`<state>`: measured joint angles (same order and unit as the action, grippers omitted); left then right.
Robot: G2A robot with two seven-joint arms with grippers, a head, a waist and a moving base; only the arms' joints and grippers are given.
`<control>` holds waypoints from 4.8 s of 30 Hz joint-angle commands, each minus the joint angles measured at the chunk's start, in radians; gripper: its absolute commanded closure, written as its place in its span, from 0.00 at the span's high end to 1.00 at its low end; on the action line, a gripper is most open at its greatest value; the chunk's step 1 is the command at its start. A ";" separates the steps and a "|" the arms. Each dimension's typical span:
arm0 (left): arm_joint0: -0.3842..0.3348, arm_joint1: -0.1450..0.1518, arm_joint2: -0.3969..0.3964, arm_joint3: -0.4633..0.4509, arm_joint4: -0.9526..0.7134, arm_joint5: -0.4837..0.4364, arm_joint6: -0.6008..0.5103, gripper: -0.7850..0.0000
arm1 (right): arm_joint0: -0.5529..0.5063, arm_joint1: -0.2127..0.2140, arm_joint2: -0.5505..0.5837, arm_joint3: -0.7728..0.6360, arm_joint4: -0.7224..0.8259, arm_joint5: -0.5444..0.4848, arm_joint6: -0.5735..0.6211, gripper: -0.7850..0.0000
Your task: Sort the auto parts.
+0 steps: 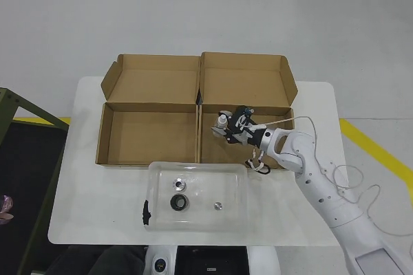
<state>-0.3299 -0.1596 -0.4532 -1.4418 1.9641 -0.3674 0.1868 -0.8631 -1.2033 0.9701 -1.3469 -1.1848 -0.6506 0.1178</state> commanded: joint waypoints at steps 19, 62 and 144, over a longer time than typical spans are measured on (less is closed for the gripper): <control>0.000 0.000 0.000 0.000 0.000 0.000 0.000 1.00 | 0.044 -0.031 -0.054 0.099 0.004 0.003 -0.034 1.00; 0.000 0.000 0.000 0.000 0.000 0.000 0.000 1.00 | -0.409 0.082 0.167 -0.703 -0.107 -0.147 0.375 1.00; 0.000 0.000 0.000 0.000 0.000 0.000 0.000 1.00 | -0.209 0.144 -0.345 -0.663 -0.251 -0.155 0.897 0.00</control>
<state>-0.3299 -0.1596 -0.4532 -1.4418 1.9641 -0.3674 0.1868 -1.0782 -1.0609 0.6296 -2.0072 -1.4410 -0.8083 1.0119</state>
